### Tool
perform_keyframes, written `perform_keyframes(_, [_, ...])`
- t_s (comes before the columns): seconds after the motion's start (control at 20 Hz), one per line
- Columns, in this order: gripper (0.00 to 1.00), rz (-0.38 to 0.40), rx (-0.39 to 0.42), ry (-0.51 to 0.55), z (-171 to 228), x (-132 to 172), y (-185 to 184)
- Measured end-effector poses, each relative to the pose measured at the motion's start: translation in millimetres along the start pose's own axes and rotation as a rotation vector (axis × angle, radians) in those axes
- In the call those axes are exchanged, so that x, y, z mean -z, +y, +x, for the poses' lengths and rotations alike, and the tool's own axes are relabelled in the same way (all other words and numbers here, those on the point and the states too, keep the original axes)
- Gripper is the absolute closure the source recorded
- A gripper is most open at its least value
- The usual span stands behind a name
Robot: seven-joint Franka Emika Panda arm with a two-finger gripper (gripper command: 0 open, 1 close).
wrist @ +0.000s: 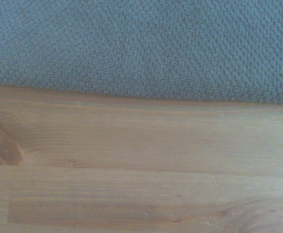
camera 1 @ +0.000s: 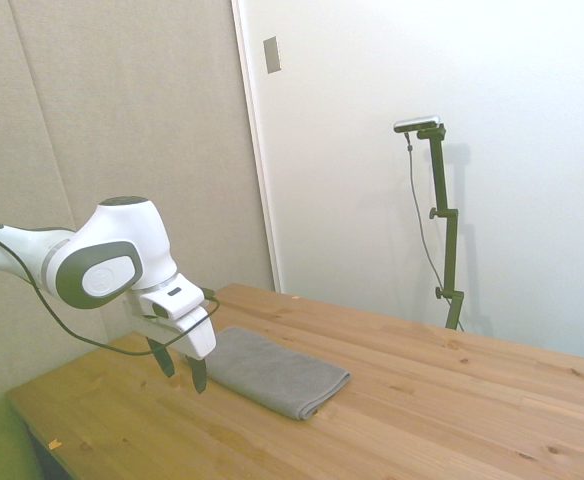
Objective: Fold the towel
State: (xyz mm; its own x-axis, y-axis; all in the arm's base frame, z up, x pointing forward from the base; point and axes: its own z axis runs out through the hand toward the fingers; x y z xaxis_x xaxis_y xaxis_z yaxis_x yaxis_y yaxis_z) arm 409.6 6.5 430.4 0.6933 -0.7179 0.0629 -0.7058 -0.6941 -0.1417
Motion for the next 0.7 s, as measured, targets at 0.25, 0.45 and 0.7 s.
perform_keyframes(0.25, [0.0, -0.007, 0.001, -0.002, -0.9, -2.3, -1.0])
perform_keyframes(0.45, [0.0, -0.009, 0.008, 0.03, -6.8, 7.1, -27.6])
perform_keyframes(0.7, [0.0, -0.038, 0.014, 0.084, -27.2, 7.7, -91.2])
